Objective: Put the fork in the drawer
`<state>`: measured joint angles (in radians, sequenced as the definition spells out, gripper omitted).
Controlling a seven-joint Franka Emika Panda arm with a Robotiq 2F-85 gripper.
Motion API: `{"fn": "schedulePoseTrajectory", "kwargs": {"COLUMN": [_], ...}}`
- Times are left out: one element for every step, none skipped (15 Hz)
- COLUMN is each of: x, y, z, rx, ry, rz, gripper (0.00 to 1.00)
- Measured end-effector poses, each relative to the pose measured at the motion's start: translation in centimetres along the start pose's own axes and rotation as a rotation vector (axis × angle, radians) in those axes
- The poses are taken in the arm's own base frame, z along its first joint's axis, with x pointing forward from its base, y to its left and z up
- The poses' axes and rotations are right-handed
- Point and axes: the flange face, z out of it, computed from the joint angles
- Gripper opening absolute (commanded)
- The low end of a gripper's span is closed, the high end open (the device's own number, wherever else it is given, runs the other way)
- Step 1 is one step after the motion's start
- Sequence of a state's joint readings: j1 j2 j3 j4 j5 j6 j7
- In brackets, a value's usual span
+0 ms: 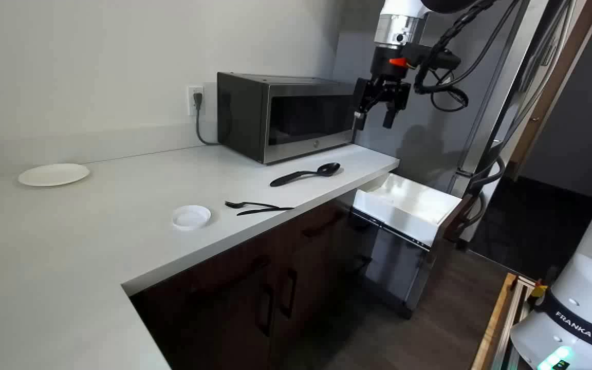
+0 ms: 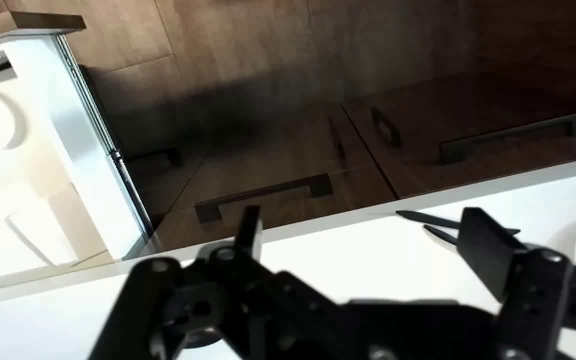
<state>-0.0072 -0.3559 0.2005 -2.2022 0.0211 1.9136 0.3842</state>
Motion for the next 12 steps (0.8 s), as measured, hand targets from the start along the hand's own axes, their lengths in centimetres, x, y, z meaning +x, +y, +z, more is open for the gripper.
{"fn": "schedulePoseTrajectory", "kwargs": {"x": [0.0,0.0,0.0,0.0,0.1,0.2,0.2,0.3,0.5,0.9,1.6,2.6], "y": [0.0,0.0,-0.1,-0.5,-1.3,-2.5,-4.0,-5.7,-7.4,-9.0,-10.1,-10.8], "z": [0.0,0.0,0.0,0.0,0.0,0.1,0.3,0.7,1.3,2.1,3.0,4.0], "rx": [0.000,0.000,0.002,0.005,0.017,0.027,0.034,0.040,0.035,0.022,0.001,-0.022], "ry": [0.000,0.000,0.003,0.010,0.021,0.034,0.041,0.040,0.032,0.022,0.016,0.005], "rz": [0.000,0.000,-0.002,-0.011,-0.035,-0.073,-0.127,-0.184,-0.239,-0.292,-0.340,-0.387], "gripper": [1.00,1.00,1.00,1.00,1.00,1.00,1.00,1.00,1.00,1.00,1.00,1.00]}}
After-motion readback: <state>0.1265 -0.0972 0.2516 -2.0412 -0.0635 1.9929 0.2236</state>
